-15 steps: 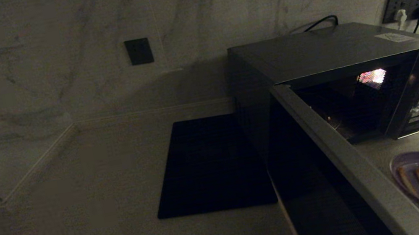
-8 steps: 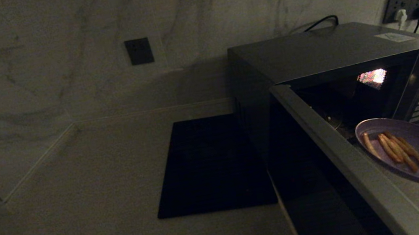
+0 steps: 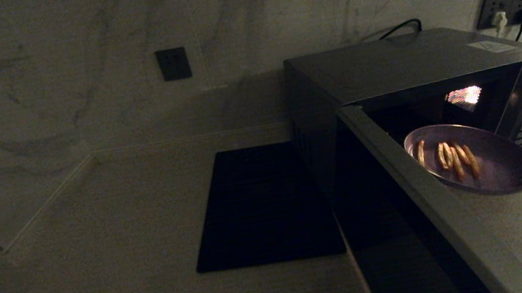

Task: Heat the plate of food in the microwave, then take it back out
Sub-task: Put the plate in the microwave oven

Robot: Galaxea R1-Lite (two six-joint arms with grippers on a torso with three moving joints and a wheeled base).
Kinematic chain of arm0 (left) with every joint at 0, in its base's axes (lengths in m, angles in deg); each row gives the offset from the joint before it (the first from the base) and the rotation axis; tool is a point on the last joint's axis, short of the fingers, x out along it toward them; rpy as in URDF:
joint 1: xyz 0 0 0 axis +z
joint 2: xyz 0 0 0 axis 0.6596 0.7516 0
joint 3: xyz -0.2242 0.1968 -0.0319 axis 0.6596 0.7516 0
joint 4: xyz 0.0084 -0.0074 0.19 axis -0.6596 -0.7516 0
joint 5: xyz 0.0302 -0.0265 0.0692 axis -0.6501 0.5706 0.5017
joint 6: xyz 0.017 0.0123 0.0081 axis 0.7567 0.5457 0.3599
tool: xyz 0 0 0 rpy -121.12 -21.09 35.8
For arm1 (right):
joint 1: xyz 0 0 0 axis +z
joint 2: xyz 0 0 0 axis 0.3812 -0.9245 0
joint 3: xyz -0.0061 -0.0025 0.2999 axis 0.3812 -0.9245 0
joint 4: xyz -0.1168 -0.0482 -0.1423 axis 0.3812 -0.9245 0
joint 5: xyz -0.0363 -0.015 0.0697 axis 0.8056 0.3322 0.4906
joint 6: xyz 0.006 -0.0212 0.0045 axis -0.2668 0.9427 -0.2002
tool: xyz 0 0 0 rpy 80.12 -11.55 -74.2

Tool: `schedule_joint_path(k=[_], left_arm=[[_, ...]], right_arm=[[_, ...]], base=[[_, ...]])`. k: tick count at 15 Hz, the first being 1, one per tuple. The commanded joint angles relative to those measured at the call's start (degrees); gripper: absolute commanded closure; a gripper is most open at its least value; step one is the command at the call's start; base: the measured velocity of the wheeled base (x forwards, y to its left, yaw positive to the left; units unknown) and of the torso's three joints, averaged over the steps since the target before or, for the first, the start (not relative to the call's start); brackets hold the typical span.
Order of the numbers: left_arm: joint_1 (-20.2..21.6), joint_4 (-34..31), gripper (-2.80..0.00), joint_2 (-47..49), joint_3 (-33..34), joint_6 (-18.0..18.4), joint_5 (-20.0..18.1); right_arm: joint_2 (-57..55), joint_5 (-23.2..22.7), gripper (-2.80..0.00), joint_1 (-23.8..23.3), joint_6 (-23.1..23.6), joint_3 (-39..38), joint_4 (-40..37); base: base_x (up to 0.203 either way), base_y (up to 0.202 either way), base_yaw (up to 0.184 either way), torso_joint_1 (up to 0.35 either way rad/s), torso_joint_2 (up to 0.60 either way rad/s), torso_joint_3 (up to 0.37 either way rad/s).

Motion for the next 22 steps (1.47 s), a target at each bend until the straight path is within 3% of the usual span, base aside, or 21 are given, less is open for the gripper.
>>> schedule_joint_path(k=[1,3,7,13,22], left_arm=[[0.0,0.02,0.0,-0.09,0.0,-0.04,0.04],[0.0,0.02,0.0,-0.09,0.0,-0.04,0.04],[0.0,0.02,0.0,-0.09,0.0,-0.04,0.04],[0.0,0.02,0.0,-0.09,0.0,-0.04,0.04],[0.0,0.02,0.0,-0.09,0.0,-0.04,0.04]], right_arm=[[-2.07,1.87,0.0,3.78,-5.68,3.97,-0.34],[-4.82,2.57,0.0,5.53,-9.26,7.07,-1.21],[-10.69,2.84,0.0,5.85,-10.87,9.51,-0.83],[-17.29,4.87,0.0,5.68,-11.15,10.04,5.52],[-20.86,4.88,0.0,5.68,-11.24,14.84,5.6]], base=[[0.0,0.0,0.0,0.0,0.0,0.0],[0.0,0.0,0.0,0.0,0.0,0.0],[0.0,0.0,0.0,0.0,0.0,0.0],[0.0,0.0,0.0,0.0,0.0,0.0],[0.0,0.0,0.0,0.0,0.0,0.0]])
